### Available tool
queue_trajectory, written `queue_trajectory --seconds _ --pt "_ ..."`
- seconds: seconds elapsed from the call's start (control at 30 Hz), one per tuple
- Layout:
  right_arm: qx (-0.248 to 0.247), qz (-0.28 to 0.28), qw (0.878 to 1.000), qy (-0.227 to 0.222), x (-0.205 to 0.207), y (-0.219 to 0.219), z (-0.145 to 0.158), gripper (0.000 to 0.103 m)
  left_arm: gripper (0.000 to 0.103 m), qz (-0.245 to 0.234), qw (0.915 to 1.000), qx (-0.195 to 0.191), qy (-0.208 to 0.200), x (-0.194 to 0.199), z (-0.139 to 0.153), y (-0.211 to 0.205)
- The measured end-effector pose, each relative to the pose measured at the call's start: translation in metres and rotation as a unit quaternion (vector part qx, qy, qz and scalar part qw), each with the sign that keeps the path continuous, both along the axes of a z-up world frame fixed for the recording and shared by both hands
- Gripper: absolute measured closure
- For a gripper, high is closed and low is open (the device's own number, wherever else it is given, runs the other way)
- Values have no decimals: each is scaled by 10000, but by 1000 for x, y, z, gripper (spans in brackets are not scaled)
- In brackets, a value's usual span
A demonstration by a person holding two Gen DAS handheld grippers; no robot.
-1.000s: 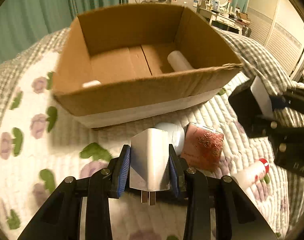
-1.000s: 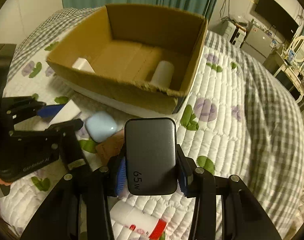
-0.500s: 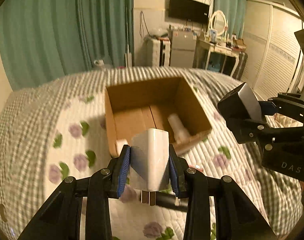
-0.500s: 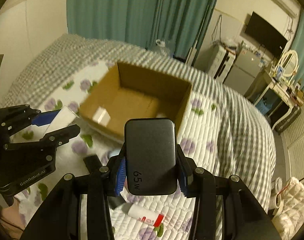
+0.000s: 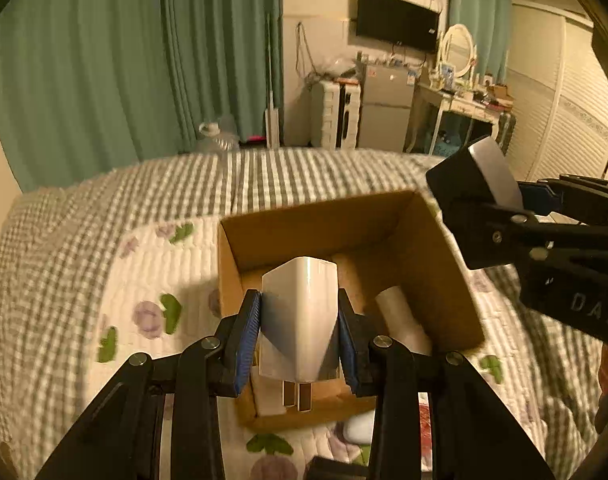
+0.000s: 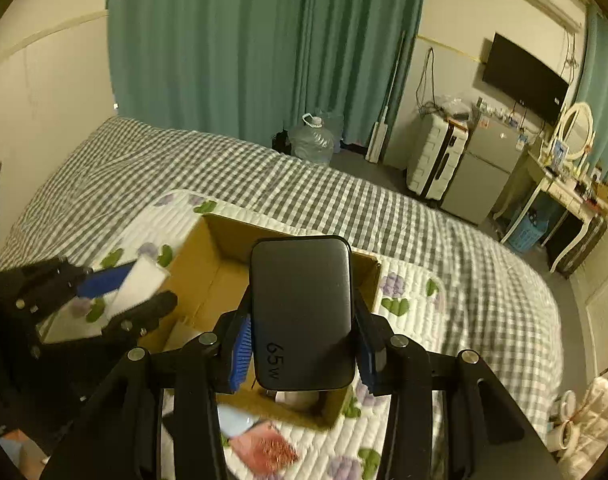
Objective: Organize rigid objects
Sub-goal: 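Lower the plug charger and power bank into the box and release both, then grasp the black remote with the left tool while the right tool grasps the white-red bottle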
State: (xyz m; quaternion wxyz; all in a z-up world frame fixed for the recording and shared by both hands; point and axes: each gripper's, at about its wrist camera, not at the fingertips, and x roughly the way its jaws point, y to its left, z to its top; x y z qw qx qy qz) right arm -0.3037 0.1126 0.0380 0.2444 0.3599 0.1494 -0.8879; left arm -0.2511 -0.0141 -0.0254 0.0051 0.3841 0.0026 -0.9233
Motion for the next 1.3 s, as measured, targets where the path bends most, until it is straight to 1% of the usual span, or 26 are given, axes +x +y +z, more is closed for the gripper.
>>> queue_trajectory --seconds 0.13,0.2,0.3,0.33,0.4,0.43,0.5,0.6,0.7,0.73,0.77,0.8,0.83,0.9,1.0,1.1,1.13,1.2,1.23,1.3 --pt "121 30 9999 -86 -24 -6 -39 61 67 -25 9998 -68 -205 -28 -37 0" --pt "80 55 9998 -165 -34 -6 -54 61 67 -28 9997 -85 -219 -39 -48 -3" --pt "-4 -9 9998 -217 -48 -5 -72 61 67 -82 9995 -98 -274 -53 -56 -4" --pt "-13 -9 9997 -235 -53 -6 -76 61 67 -113 9995 -140 -275 -56 -58 -3" --pt "-27 2 9997 -256 -60 -7 -83 61 62 -131 9994 -248 -201 -58 -59 -3" --pt "-3 7 9997 -247 -61 -7 -85 61 54 -153 9995 -251 -118 -56 -58 -3" --pt "77 36 9998 -205 -62 -11 -87 61 46 -140 9997 -213 -69 -54 -54 -4" --pt "32 30 9997 -225 -66 -17 -88 61 46 -61 9998 -159 -61 -47 -47 -11" --pt "-120 -6 9990 -426 -74 -24 -86 60 46 8 9999 -157 -44 -36 -36 -15" --pt "-147 -41 9993 -336 -73 -24 -81 59 46 24 9998 -177 -49 -31 -30 -16" --pt "-155 -133 9997 -154 -69 -24 -74 50 46 21 9998 -193 -44 -26 -26 -16" --pt "-169 -209 9996 14 -64 -21 -64 39 45 18 9998 -220 -31 -19 -20 -17" --pt "-205 -239 9994 112 -58 -17 -53 35 42 19 9997 -253 -11 -11 -13 -17" --pt "-226 -256 9992 188 -45 -10 -32 33 33 28 9995 -302 30 5 -2 -17" --pt "-163 -306 9988 353 -16 8 0 32 28 60 9994 -309 158 35 20 -15" --pt "-10 -390 9982 452 22 29 29 27 18 39 9992 -317 232 66 41 -9" --pt "22 -404 9981 459 33 35 36 27 12 50 9989 -359 298 78 47 -6" --pt "80 -460 9977 494 59 49 48 25 5 -18 9983 -429 385 101 58 1" --pt "101 -494 9974 516 72 56 55 24 4 -148 9980 -419 447 113 63 5" --pt "144 -546 9969 553 100 70 62 16 1 -221 9972 -444 565 135 68 11"
